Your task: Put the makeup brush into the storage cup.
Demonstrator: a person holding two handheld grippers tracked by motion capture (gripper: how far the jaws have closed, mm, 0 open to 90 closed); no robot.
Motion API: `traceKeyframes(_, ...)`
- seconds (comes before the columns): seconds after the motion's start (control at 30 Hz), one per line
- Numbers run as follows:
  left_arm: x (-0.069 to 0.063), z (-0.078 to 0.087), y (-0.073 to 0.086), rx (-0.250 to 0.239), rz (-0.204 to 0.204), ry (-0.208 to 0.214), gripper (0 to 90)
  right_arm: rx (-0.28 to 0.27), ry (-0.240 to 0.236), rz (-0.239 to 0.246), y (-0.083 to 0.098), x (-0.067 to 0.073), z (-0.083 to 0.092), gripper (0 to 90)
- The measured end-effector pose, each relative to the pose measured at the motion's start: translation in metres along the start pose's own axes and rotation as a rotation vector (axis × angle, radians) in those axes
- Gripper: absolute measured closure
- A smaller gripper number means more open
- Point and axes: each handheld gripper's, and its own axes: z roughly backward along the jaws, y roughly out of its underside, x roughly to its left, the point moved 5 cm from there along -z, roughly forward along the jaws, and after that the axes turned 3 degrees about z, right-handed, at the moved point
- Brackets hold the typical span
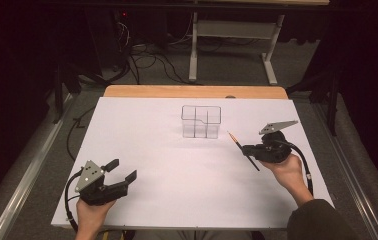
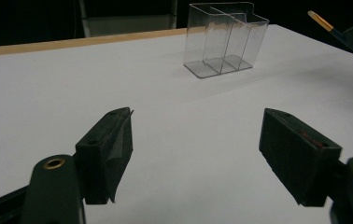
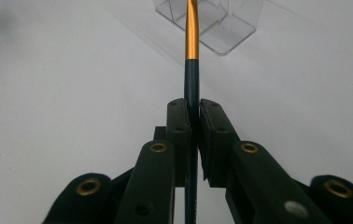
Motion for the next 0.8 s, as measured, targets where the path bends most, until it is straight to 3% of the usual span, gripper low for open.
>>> traceKeyframes(0.6, 0.0, 0.0, 0.0, -0.001, 0.001, 0.006, 26.0, -0.062, -0.009, 0.002, -0.027, 0.001, -0.003, 85.6)
traceKeyframes(0.8, 0.0, 0.0, -0.001, -0.002, -0.001, 0.003, 26.0, -0.087, 0.017, -0.033, -0.037, -0.003, -0.001, 85.6)
